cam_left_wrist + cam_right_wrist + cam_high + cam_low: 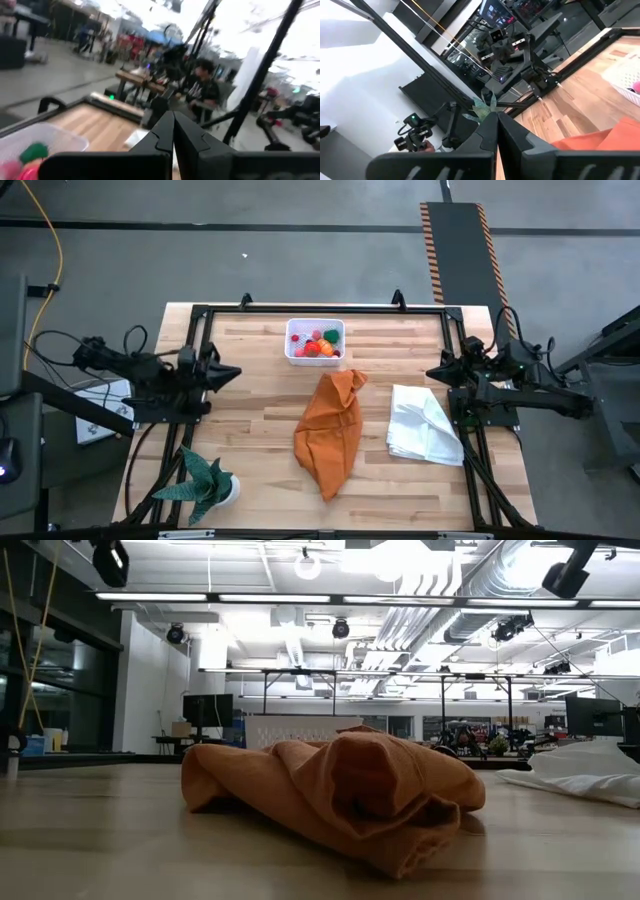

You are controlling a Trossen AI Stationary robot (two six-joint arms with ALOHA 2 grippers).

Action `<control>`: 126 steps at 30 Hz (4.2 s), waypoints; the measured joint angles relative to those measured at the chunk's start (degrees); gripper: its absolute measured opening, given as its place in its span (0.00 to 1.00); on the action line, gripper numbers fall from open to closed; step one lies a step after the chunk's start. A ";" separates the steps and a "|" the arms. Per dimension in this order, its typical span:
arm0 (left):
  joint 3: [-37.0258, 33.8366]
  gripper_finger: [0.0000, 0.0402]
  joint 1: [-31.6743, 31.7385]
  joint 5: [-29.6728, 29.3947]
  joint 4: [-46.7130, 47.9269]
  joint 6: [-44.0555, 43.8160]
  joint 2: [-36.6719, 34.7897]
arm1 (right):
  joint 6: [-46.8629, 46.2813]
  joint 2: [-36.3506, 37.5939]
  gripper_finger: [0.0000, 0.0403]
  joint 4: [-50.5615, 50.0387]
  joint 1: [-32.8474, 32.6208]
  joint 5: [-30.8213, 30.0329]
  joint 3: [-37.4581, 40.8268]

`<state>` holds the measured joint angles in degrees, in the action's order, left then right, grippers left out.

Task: Pick and placing Produce into tupperware
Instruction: Return to Home Position

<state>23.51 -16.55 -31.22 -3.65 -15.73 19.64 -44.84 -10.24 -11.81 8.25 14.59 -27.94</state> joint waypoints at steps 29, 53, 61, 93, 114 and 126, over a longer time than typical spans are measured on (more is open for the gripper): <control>-21.54 0.00 -0.33 16.23 -9.54 5.90 -19.28 | -0.25 -0.02 0.00 -0.13 0.00 -7.64 -0.04; -21.47 0.00 -0.33 26.99 0.73 0.65 -19.28 | 1.79 -0.02 0.00 0.50 0.00 -11.47 -0.04; -21.29 0.00 -0.36 29.98 6.70 -7.88 -19.28 | 2.76 -0.01 0.00 0.49 0.01 -11.40 -0.04; -21.29 0.00 -0.33 31.01 6.99 0.40 -19.01 | 29.73 9.99 0.00 18.44 -0.02 -15.08 16.03; -21.31 0.00 -0.33 31.01 7.01 0.42 -19.01 | 34.90 9.94 0.00 30.36 -0.02 -14.60 27.39; -21.31 0.00 -0.33 31.01 7.01 0.40 -19.01 | 37.42 9.92 0.00 15.13 0.00 -15.19 27.39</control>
<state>2.20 -16.88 -0.21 3.35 -15.33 0.62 -7.42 -0.32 3.31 8.25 -0.60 -0.56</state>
